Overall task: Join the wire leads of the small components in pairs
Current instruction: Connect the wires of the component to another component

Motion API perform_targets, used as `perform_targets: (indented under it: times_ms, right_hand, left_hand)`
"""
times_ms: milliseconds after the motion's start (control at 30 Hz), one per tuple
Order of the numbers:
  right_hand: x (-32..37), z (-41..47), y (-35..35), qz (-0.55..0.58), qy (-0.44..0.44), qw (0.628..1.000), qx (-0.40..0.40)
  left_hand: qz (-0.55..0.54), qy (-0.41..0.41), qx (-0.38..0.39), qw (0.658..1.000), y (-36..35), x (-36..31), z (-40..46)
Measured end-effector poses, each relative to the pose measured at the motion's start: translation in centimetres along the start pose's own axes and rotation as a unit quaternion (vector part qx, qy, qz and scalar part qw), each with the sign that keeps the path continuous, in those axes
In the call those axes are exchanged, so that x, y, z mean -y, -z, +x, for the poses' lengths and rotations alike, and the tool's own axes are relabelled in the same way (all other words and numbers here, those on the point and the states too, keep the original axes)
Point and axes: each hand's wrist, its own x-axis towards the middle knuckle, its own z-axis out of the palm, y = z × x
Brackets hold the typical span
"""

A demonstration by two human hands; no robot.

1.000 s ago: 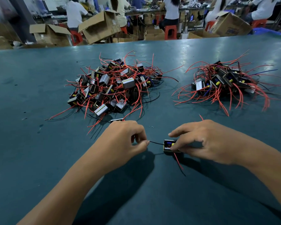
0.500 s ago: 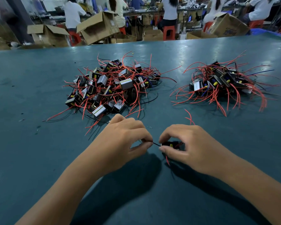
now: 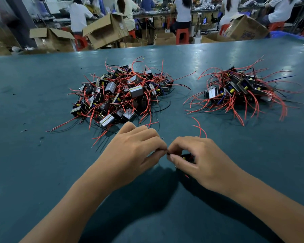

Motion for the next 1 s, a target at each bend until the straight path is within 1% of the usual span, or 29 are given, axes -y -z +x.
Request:
perform_targets:
  times_ms: [167,333,400,467,533,600,700,767,933,1000]
  right_hand:
    - [0.0,-0.1,-0.1,0.018,-0.003,1.0,-0.01]
    - [0.0,-0.2,-0.1,0.006,0.0,1.0,-0.007]
    - [0.0,-0.1,-0.1,-0.005,0.001,1.0,-0.009]
    - [0.0,-0.1,-0.1,-0.002,-0.002,1.0,-0.015]
    - [0.0,-0.1,-0.1,0.016,-0.01,1.0,-0.021]
    - [-0.2,-0.1,-0.1,0.028,-0.015,0.999,-0.025]
    - [-0.4,-0.1,-0.1,0.039,-0.022,0.998,-0.032]
    - [-0.4,0.0,-0.2,0.046,-0.022,0.998,-0.027]
    - [-0.5,0.0,-0.2,0.057,-0.017,0.998,-0.017]
    - [-0.5,0.1,-0.2,0.055,-0.012,0.998,-0.019]
  left_hand:
    - [-0.011,0.017,0.017,1.0,-0.1,-0.1,0.0]
    - [-0.116,0.083,0.041,0.989,-0.4,0.0,-0.3]
    - [-0.134,0.107,0.05,0.984,-0.6,-0.1,-0.2]
    - [-0.129,0.119,0.06,0.983,-0.7,-0.3,-0.1]
    - [-0.117,0.116,0.061,0.984,-0.7,-0.4,0.0]
    - [-0.112,0.117,0.044,0.986,-0.5,-0.3,0.0]
    - [-0.087,0.117,-0.017,0.989,0.2,0.3,0.2]
    - [-0.065,0.098,-0.039,0.992,0.6,0.5,0.1]
    - [-0.012,0.047,0.015,0.999,-0.1,0.2,0.0]
    - [-0.004,0.035,0.023,0.999,-0.3,0.1,0.0]
